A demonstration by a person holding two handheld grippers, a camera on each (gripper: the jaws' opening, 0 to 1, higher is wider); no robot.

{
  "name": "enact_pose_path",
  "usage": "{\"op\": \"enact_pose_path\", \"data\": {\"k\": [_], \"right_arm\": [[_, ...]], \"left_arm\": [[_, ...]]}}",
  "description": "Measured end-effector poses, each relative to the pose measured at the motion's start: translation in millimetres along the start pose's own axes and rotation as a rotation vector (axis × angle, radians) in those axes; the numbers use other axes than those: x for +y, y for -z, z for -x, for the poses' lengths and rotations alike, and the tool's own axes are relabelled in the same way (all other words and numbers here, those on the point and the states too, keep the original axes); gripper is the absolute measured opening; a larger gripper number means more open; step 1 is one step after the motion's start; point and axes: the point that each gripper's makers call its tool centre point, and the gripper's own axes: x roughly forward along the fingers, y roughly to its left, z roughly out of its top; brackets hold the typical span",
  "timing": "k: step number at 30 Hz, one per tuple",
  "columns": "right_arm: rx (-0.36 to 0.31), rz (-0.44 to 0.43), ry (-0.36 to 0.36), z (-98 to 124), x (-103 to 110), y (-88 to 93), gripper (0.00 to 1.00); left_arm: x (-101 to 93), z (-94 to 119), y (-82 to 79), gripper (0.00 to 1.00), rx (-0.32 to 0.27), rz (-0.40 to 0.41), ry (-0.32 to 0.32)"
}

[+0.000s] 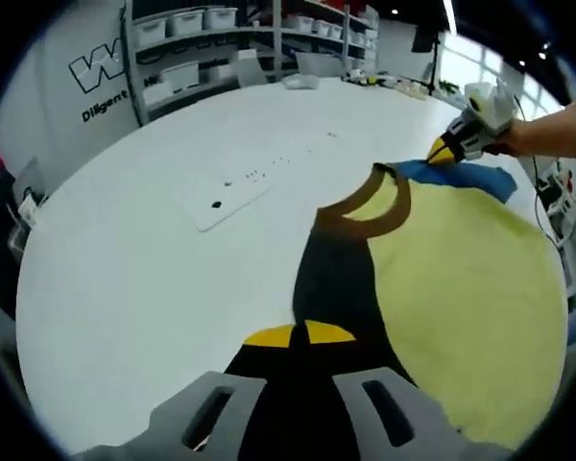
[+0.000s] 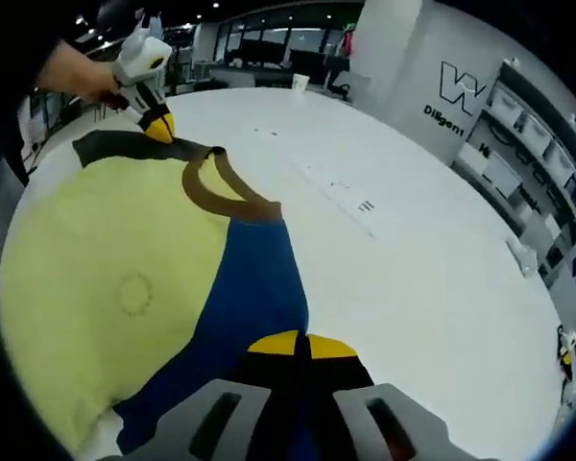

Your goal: Fold the garment on the visible template until the final outline fits inside the template.

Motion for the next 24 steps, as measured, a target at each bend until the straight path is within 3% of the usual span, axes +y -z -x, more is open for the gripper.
{"op": "enact_pose_path", "data": {"k": [5, 11, 14, 20, 22, 24], "right_arm": [[-0.022, -0.068, 0.001, 8.4, -8.4, 2.8, 0.07], [-0.037, -0.14, -0.005, 36.6, -5.9, 23.5, 0.14], [-0.031, -0.159, -0.001, 55.9, 0.8, 42.3, 0.15], [-0.063, -0.299, 0.037, 101.9, 11.1, 85.2, 0.2], [-0.042, -0.301, 0.057, 115.4, 14.2, 100.4, 0.23], [-0.044, -0.33, 0.057, 125.5, 21.3, 109.7, 0.24]], "left_arm": [[10.0, 10.2, 1.0, 0.15, -0.007, 0.011, -0.021], [15.1, 49.5, 18.0, 0.23, -0.04, 0.042, -0.037], [13.5, 76.5, 41.1, 0.27, -0.037, 0.056, -0.051], [18.3, 131.4, 108.0, 0.3, -0.009, 0.138, -0.113], [17.9, 147.4, 128.0, 0.3, 0.006, 0.159, -0.133], [16.0, 157.2, 140.6, 0.3, 0.012, 0.176, -0.141]]}}
